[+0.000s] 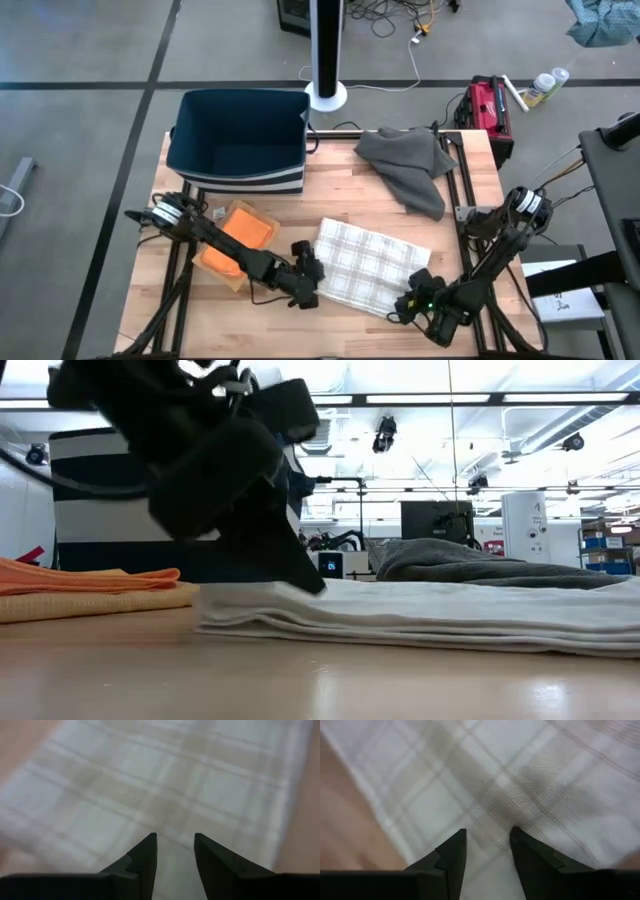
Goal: Fold towel
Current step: Fold the white patterned kitchen towel
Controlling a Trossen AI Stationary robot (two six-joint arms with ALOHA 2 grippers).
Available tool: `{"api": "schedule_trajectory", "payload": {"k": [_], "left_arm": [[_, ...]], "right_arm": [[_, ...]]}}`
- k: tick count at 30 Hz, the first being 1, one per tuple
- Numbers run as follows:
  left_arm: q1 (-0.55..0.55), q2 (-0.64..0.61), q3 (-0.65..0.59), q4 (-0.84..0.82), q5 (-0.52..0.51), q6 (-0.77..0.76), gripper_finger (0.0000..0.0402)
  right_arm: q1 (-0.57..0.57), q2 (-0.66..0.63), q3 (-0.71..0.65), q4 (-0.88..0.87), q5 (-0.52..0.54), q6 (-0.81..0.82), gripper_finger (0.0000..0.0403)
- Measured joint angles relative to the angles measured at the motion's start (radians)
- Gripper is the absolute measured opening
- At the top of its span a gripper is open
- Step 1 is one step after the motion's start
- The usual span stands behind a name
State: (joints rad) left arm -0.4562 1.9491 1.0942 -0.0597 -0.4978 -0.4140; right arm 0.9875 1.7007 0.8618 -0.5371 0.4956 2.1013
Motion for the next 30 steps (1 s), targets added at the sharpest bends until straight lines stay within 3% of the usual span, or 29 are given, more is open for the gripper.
{"api": "schedule_trajectory", "payload": {"k": [5, 10, 14, 17, 22, 25, 30], "left_arm": [[0.007, -0.096, 0.003, -0.007, -0.075, 0.016, 0.0122], [0.003, -0.118, 0.001, 0.263, -0.042, 0.095, 0.0125], [-0.004, -0.041, 0.001, 0.531, 0.027, 0.14, 0.0121], [-0.006, 0.064, 0.046, 0.584, 0.074, 0.142, 0.0118], [-0.005, 0.232, 0.194, 0.48, 0.098, 0.147, 0.0121], [-0.006, 0.293, 0.283, 0.292, 0.098, 0.148, 0.0125], [-0.003, 0.291, 0.371, -0.033, 0.043, 0.143, 0.013]], "right_arm": [[-0.018, -0.028, -0.002, 0.069, 0.12, -0.086, 0.0145], [-0.026, -0.082, -0.003, 0.035, 0.151, -0.181, 0.0136], [-0.015, -0.135, -0.003, -0.043, 0.154, -0.183, 0.0129], [0.001, -0.156, -0.001, -0.076, 0.124, -0.236, 0.0122], [0.018, -0.11, -0.009, -0.1, 0.043, -0.22, 0.011], [0.021, -0.045, -0.014, -0.078, 0.044, -0.179, 0.0104], [0.013, 0.038, -0.009, 0.03, 0.067, -0.202, 0.0096]]}}
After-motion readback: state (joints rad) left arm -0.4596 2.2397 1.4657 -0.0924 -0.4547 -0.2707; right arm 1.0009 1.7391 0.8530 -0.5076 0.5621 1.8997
